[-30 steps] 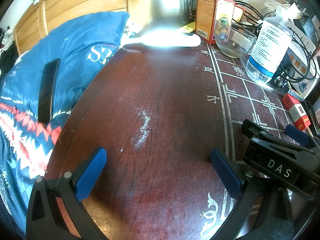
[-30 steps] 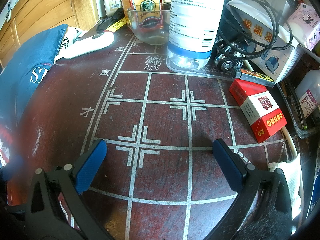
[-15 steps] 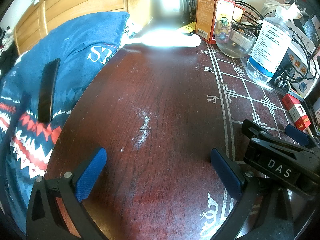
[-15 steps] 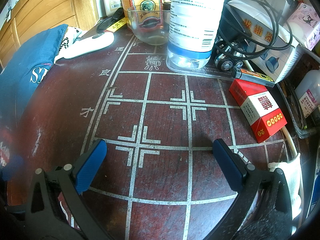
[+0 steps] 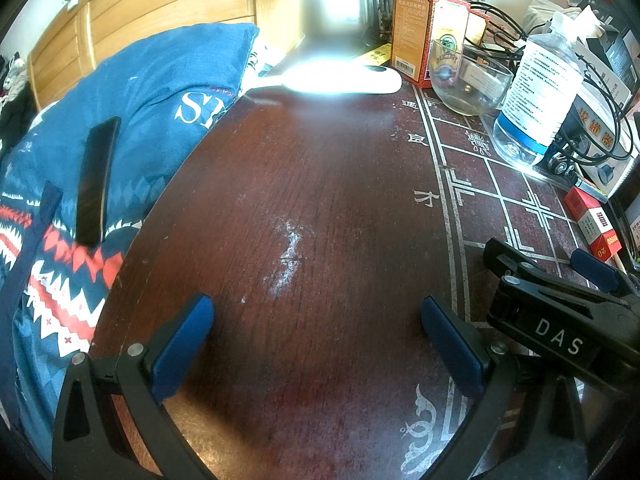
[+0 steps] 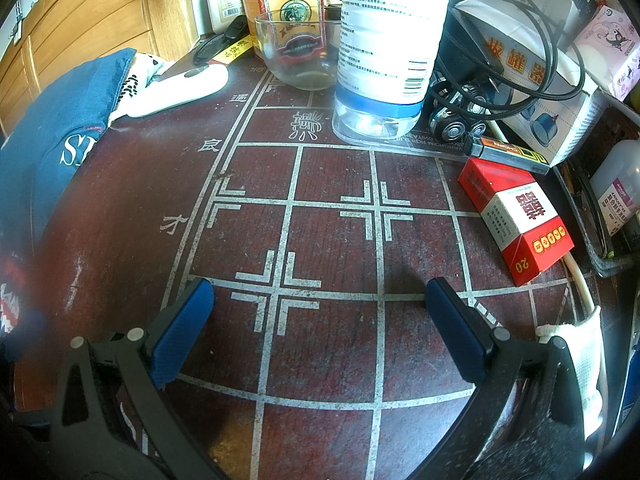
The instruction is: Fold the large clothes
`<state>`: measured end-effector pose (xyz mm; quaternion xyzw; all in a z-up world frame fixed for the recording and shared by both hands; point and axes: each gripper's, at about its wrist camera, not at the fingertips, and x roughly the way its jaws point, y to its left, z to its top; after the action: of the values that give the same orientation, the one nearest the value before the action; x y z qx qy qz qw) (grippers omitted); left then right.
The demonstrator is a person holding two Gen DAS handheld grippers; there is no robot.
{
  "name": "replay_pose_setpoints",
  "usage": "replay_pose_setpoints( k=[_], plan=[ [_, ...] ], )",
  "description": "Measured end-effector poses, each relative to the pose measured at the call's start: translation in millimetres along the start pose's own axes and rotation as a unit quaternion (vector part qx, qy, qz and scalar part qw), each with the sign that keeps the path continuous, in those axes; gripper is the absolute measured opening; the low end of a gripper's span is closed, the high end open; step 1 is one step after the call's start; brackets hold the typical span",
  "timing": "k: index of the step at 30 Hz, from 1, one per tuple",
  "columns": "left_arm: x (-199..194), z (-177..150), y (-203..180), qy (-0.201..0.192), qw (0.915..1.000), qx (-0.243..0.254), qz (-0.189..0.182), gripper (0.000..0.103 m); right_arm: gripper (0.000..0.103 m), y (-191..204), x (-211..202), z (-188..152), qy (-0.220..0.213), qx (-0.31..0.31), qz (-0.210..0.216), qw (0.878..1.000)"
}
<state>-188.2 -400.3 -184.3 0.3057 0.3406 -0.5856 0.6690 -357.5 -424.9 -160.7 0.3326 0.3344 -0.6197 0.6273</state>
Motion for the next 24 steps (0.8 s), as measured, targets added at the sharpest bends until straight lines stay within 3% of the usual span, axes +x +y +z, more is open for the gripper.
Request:
replay_pose_setpoints(
  k=[24],
  plan=[
    [0.8, 0.5, 0.2, 0.001, 1.0, 0.001, -0.001, 0.103, 0.103, 4.4, 3.8, 2.1, 0.002, -0.008, 0.004, 1.0]
  ],
)
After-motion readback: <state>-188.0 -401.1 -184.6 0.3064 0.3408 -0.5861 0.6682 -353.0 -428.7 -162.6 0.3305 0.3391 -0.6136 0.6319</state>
